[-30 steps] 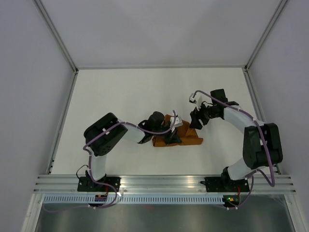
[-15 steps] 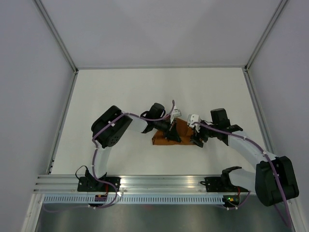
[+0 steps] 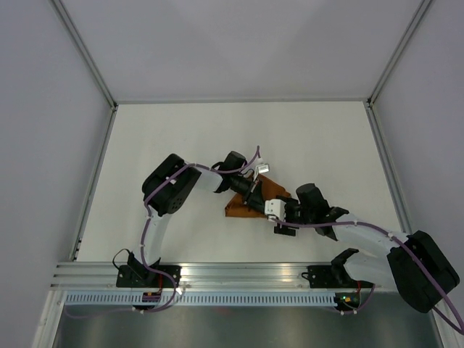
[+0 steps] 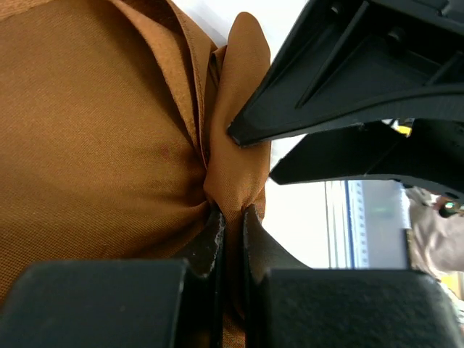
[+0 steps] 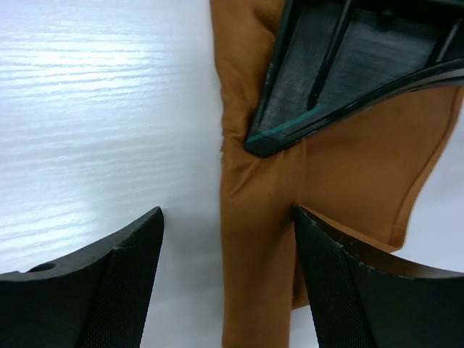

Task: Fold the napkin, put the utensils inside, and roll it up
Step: Roll the napkin at the center of the board.

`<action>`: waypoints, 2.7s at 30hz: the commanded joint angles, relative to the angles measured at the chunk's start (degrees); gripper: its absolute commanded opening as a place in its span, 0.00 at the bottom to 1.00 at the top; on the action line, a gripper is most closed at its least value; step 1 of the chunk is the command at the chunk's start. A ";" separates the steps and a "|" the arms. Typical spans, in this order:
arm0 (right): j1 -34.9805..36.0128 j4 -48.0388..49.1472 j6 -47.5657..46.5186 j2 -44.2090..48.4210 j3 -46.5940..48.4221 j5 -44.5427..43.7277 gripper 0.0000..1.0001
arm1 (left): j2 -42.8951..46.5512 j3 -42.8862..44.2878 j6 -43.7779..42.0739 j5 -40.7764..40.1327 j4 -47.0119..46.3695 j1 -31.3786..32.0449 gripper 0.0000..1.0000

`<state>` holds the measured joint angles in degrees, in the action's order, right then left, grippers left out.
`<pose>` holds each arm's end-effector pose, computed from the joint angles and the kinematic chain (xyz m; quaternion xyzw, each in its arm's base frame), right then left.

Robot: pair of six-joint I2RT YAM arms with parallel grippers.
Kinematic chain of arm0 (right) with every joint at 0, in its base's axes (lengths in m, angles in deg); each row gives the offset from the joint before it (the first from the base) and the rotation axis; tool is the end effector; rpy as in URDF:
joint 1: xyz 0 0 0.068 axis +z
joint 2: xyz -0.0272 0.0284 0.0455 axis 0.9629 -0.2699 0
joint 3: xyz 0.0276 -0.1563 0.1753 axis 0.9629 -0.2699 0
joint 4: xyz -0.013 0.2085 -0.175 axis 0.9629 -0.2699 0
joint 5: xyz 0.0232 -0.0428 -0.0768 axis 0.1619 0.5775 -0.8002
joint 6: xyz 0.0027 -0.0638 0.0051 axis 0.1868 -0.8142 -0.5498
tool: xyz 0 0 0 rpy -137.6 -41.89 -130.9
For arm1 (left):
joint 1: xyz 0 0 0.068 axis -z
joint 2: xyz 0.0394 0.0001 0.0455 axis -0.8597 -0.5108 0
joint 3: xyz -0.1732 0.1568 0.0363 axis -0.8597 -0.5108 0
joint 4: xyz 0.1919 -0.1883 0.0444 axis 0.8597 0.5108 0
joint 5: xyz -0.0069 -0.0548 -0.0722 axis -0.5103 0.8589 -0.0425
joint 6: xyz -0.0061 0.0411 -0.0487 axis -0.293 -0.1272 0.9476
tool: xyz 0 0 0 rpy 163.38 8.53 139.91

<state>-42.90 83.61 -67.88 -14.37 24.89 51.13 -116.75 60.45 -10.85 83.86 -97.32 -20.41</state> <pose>0.1827 0.1387 0.0937 -0.6434 0.6486 0.1732 0.3680 0.2825 -0.2856 0.0362 0.3936 0.7045 -0.5851 0.0801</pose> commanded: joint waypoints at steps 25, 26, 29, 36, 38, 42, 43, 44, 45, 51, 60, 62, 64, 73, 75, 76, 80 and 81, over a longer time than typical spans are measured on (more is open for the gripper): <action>9.96 3.49 -1.87 -5.78 0.25 -10.61 0.24 | -4.02 1.72 -3.39 -9.04 19.54 -0.99 0.16; 10.04 3.13 -1.43 -5.78 0.51 -10.35 0.23 | -2.19 1.72 -3.39 -10.53 19.54 -0.99 0.19; 9.96 2.95 -0.38 -5.61 0.69 -10.43 0.19 | 2.55 1.20 -2.25 -15.00 17.96 -1.08 0.26; 8.64 2.43 2.26 -5.08 0.95 -9.47 0.15 | 14.95 -1.70 3.37 -28.88 10.23 -1.08 0.29; 7.76 1.81 2.44 -5.25 1.39 -7.81 0.14 | 18.73 -5.47 5.82 -37.82 6.37 -1.08 0.28; 4.43 -0.21 2.09 -6.13 2.89 -4.47 0.14 | 35.99 -17.93 10.23 -55.68 -6.27 -0.82 0.29; 4.16 -0.82 1.91 -6.31 3.15 -4.02 0.14 | 39.11 -23.10 10.41 -59.72 -8.39 -0.12 0.31; 3.81 -1.18 1.83 -6.75 3.42 -3.41 0.14 | 42.88 -25.15 8.76 -68.63 -12.06 0.93 0.32; 3.19 -1.44 1.74 -7.01 4.03 -2.88 0.13 | 45.70 -26.91 7.26 -72.20 -13.40 3.38 0.35; 1.52 -3.37 1.21 -9.65 6.40 -0.33 0.13 | 58.64 -29.31 9.86 -81.98 -12.73 4.20 0.38; 0.11 -6.09 1.21 -12.02 8.86 1.69 0.13 | 62.42 -19.36 3.48 -80.50 -1.27 5.68 0.31; -0.59 -6.97 1.21 -13.16 10.09 2.65 0.13 | 63.13 -23.49 0.14 -83.38 -6.37 7.96 0.42; -1.20 -9.52 0.77 -14.30 11.32 3.71 0.13 | 62.26 -25.42 -2.76 -86.29 -7.35 9.64 0.45; -5.07 -20.42 -2.04 -24.22 19.76 10.65 0.13 | 56.71 -31.74 -9.02 -95.72 -15.34 20.01 0.71; -6.39 -22.87 -3.01 -25.90 21.87 11.62 0.13 | 57.42 -36.13 -11.82 -92.82 -20.44 20.28 0.78; -6.74 -23.58 -3.18 -27.39 23.09 12.24 0.13 | 57.77 -36.94 -12.09 -91.33 -21.06 20.45 0.80; -8.50 -26.74 -4.50 -30.74 25.82 13.38 0.12 | 57.07 -40.02 -14.02 -85.87 -21.06 21.50 0.92; -8.76 -27.54 -4.76 -31.53 26.35 13.73 0.12 | 56.54 -41.33 -15.42 -85.25 -22.28 21.94 0.92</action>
<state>-50.68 62.04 -69.56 -42.11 50.73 64.30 -60.38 20.88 -20.77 -5.54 -113.19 0.20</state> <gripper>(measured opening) 0.227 0.915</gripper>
